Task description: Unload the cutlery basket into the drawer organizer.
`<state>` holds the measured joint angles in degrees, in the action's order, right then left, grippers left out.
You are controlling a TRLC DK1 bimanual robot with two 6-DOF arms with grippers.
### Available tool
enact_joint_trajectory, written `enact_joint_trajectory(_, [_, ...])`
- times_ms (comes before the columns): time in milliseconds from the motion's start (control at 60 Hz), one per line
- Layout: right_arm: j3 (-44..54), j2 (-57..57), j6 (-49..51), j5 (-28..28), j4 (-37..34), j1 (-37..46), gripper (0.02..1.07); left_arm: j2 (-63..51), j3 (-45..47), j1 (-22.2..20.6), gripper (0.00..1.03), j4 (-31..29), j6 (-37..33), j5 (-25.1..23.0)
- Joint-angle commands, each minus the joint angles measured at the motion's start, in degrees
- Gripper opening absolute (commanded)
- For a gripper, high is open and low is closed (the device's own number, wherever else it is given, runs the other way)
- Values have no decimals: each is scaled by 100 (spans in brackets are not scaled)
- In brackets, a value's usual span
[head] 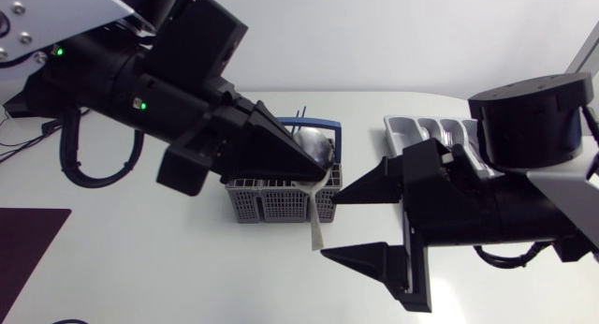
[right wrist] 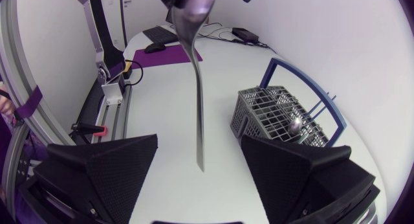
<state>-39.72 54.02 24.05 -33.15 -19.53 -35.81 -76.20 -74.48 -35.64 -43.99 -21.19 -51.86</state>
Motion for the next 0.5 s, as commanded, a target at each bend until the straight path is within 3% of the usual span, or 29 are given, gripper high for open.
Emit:
enact_joint_trajectory(0, [176,-76,302,-96,-60,30,90,-184,-260,-66,5,-189,-342,-97])
enact_joint_trajectory(83, [167,-23,442,-166,-60,39,86,-299,-383,-75,5,-383,-526,-105])
enact_joint_trajectory(200, [123,109,609,-263,-86,22,74,-386,-498,-92,5,-506,-641,-114])
enact_joint_trajectory(483, [140,293,829,-456,-95,-40,36,-624,-823,-207,5,-919,-869,-272])
